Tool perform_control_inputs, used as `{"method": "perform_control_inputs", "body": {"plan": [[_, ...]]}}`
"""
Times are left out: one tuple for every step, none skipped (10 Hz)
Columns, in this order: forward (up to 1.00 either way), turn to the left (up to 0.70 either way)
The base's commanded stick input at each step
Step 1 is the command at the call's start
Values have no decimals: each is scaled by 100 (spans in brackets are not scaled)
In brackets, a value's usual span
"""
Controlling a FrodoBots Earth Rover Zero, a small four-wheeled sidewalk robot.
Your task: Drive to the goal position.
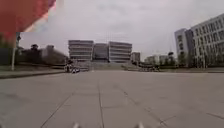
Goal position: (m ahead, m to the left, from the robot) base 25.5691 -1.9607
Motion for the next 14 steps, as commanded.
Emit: {"method": "perform_control_inputs", "body": {"plan": [[85,0],[85,0],[85,0],[85,0],[85,0],[85,0],[85,0],[85,0],[85,0],[85,0],[85,0],[85,0],[85,0],[85,0]]}}
